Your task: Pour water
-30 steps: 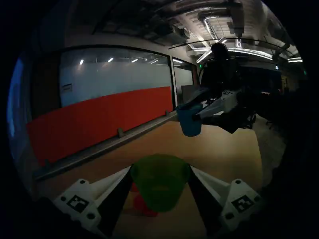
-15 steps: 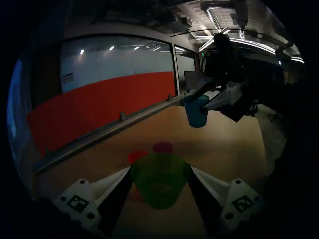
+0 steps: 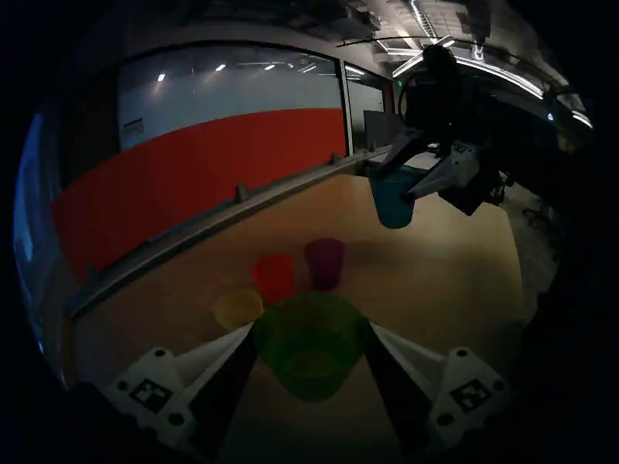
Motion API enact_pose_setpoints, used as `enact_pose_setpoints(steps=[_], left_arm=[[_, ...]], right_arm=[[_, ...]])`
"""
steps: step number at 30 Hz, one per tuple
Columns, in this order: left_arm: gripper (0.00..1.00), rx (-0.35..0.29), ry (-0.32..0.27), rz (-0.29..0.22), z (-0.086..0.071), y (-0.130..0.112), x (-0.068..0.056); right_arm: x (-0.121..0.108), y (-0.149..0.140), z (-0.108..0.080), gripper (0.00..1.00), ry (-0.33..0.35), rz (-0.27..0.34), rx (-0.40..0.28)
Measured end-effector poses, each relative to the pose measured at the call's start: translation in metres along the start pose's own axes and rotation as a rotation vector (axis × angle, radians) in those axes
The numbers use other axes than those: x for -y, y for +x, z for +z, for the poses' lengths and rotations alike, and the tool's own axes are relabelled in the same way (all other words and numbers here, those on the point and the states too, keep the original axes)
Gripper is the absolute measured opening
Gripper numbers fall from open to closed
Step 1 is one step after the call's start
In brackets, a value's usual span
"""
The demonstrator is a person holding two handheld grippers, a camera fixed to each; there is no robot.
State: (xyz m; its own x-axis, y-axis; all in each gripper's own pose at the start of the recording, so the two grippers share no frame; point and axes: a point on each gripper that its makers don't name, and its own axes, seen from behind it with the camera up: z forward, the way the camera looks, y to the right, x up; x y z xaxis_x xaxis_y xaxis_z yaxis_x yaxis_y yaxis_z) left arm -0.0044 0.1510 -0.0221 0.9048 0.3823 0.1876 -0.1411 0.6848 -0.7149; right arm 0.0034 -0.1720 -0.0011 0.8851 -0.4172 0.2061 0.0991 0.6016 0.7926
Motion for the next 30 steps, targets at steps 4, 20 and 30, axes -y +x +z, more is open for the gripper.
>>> enact_pose_setpoints(steps=[4, 20, 30], left_arm=[[0.88, 0.033, 0.006, 0.01, 0.002, -0.011, 0.003], [0.89, 0.133, -0.024, 0.021, 0.017, -0.051, 0.002], [0.89, 0.174, -0.048, 0.013, 0.028, -0.07, -0.001]], right_arm=[[-0.001, -0.009, 0.005, 0.94, 0.003, -0.001, 0.019], [-0.004, -0.041, 0.022, 0.94, 0.006, -0.014, 0.092], [-0.006, -0.057, 0.029, 0.95, 0.005, -0.011, 0.128]])
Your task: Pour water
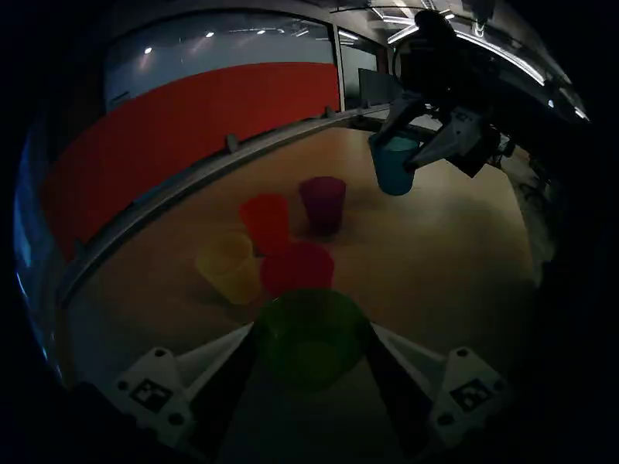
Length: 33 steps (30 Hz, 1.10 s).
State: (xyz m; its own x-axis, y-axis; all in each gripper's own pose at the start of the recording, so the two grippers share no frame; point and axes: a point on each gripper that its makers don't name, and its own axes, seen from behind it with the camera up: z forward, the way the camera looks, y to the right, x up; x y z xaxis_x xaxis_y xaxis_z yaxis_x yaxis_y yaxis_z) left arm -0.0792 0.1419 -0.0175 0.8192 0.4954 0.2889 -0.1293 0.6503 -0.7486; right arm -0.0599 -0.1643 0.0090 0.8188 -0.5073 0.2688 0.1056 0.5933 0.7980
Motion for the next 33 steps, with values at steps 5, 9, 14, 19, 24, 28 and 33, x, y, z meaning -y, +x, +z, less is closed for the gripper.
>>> enact_pose_setpoints(steps=[5, 9, 14, 19, 24, 28, 33], left_arm=[[0.89, 0.013, -0.012, -0.01, 0.006, -0.007, -0.001], [0.89, 0.023, -0.022, -0.019, 0.011, -0.013, -0.002], [0.89, 0.029, -0.035, -0.032, 0.018, -0.02, -0.005], [0.9, 0.019, -0.04, -0.043, 0.02, -0.022, -0.006], [0.9, 0.019, -0.045, -0.049, 0.02, -0.025, -0.006], [0.9, 0.02, -0.045, -0.053, 0.019, -0.027, -0.005], [0.91, 0.029, -0.042, -0.06, 0.019, -0.029, -0.004]], right_arm=[[0.0, -0.003, 0.005, 0.95, 0.005, 0.004, 0.007], [-0.001, -0.005, 0.008, 0.95, 0.007, 0.007, 0.009], [-0.002, -0.006, 0.011, 0.95, 0.007, 0.01, 0.014], [-0.002, -0.007, 0.014, 0.96, 0.009, 0.012, 0.019], [-0.002, -0.008, 0.015, 0.96, 0.008, 0.013, 0.021], [-0.002, -0.008, 0.016, 0.96, 0.006, 0.015, 0.022], [0.001, -0.008, 0.016, 0.96, 0.01, 0.018, 0.018]])
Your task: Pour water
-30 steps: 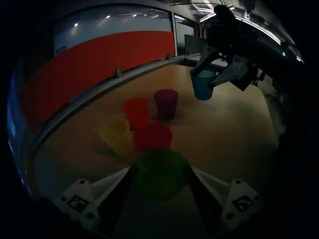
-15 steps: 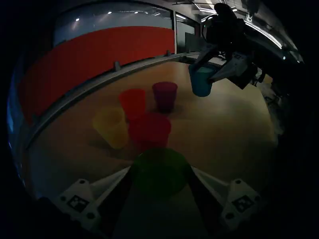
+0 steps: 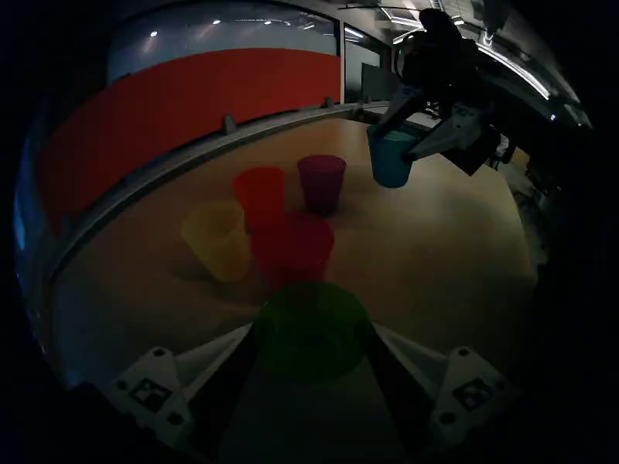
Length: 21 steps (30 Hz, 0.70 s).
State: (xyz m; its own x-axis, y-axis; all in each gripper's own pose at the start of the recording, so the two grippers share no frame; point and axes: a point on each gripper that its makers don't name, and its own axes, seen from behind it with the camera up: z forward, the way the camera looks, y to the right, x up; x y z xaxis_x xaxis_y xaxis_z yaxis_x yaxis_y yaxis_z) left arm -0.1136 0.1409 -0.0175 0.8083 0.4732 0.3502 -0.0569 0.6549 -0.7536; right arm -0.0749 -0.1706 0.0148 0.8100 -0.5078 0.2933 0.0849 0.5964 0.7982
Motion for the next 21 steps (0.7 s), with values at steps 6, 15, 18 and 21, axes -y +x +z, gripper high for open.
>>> enact_pose_setpoints(steps=[6, 15, 18, 21], left_arm=[[0.92, 0.013, 0.002, -0.015, 0.0, -0.001, 0.001], [0.93, 0.048, 0.002, -0.028, -0.002, -0.014, 0.002], [0.93, 0.054, 0.002, -0.024, -0.005, -0.018, 0.001], [0.93, 0.062, 0.005, -0.022, -0.009, -0.022, 0.0]], right_arm=[[0.001, -0.002, 0.0, 0.96, 0.0, 0.001, 0.002], [0.003, -0.007, 0.002, 0.97, 0.004, 0.011, 0.003], [0.005, -0.009, 0.004, 0.97, 0.005, 0.014, 0.005], [0.007, -0.013, 0.007, 0.97, 0.01, 0.02, 0.008]])
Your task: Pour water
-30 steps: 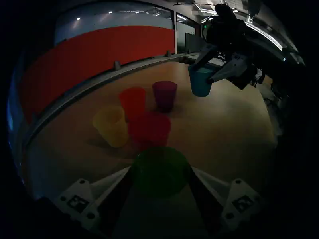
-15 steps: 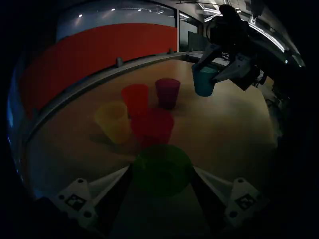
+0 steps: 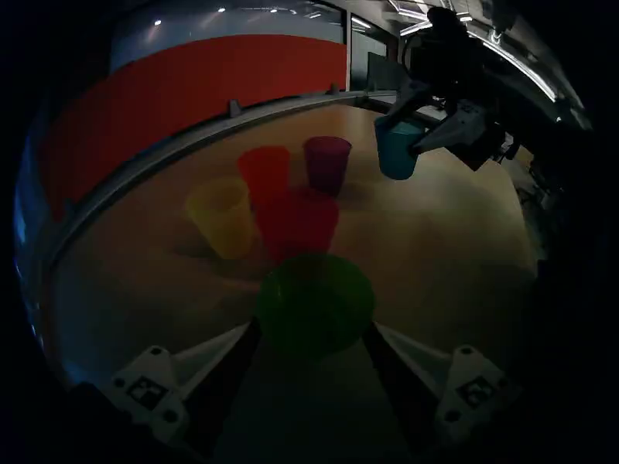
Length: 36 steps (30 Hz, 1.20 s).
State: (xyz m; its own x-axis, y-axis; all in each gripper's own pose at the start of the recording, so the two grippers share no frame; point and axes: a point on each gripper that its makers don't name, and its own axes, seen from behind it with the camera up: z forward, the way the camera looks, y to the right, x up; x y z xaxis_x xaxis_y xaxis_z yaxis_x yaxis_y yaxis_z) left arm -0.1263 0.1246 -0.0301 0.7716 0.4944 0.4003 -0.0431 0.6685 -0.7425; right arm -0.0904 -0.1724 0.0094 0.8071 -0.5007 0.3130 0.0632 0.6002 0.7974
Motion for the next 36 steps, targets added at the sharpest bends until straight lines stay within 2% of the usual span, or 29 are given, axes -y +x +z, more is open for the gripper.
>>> enact_pose_setpoints(steps=[6, 21, 36], left_arm=[[0.94, 0.015, -0.005, -0.002, -0.007, -0.011, -0.006], [0.95, -0.008, 0.026, -0.015, -0.032, -0.02, -0.009], [0.95, -0.026, 0.042, -0.023, -0.043, -0.019, -0.009]], right_arm=[[0.004, -0.008, 0.006, 0.97, 0.009, 0.014, 0.008], [0.013, -0.03, 0.025, 0.98, 0.026, 0.044, 0.031], [0.011, -0.044, 0.025, 0.98, 0.011, 0.044, 0.046]])
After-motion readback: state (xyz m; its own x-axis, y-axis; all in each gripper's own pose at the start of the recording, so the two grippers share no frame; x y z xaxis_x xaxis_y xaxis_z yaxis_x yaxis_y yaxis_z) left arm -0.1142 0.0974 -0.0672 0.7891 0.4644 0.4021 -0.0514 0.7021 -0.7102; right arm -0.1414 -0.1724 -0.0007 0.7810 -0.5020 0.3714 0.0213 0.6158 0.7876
